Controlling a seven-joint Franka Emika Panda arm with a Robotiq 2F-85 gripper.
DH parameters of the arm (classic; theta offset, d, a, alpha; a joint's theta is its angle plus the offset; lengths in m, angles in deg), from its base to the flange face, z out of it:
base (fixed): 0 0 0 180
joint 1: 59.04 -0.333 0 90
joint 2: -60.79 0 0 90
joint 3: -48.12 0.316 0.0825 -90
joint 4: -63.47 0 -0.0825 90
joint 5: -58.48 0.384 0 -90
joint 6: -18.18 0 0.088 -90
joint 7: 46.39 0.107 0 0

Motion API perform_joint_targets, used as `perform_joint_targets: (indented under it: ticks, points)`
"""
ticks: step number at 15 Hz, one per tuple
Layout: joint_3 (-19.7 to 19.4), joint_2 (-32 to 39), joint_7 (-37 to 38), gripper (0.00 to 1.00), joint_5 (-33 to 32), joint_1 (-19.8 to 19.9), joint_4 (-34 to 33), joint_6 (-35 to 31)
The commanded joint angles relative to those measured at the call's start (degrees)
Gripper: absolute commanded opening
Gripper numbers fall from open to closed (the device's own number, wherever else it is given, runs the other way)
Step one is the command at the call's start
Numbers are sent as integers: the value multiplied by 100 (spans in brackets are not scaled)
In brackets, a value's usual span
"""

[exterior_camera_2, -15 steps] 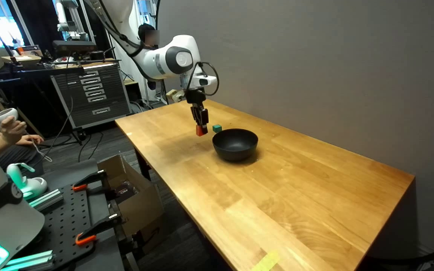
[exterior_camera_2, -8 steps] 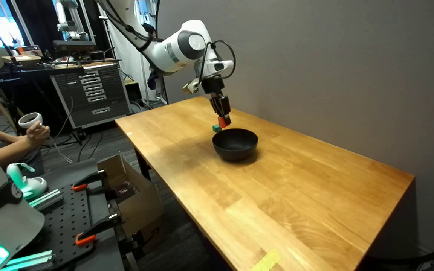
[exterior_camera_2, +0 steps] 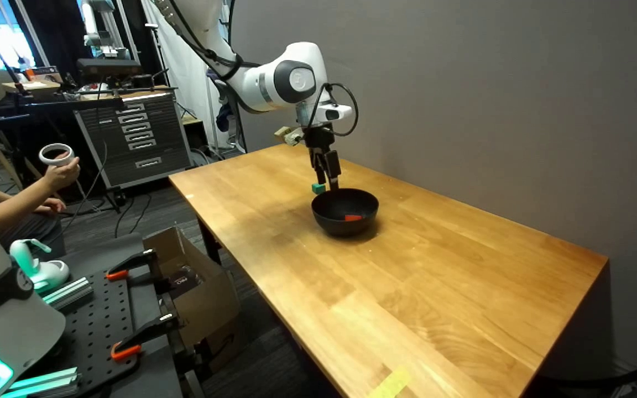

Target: Pick the green and orange blocks and put them in the bowl

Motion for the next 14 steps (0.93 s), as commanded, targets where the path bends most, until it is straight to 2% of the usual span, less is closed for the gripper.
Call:
perform_joint_targets:
  ticks: [1,5,14]
  points:
    - [578,456,-716,100,831,142,-796,595]
    - [900,891,-1065,100,1290,37,-1502,1109]
    - [1039,1866,-1911,100,1238,-74,-2870,1337]
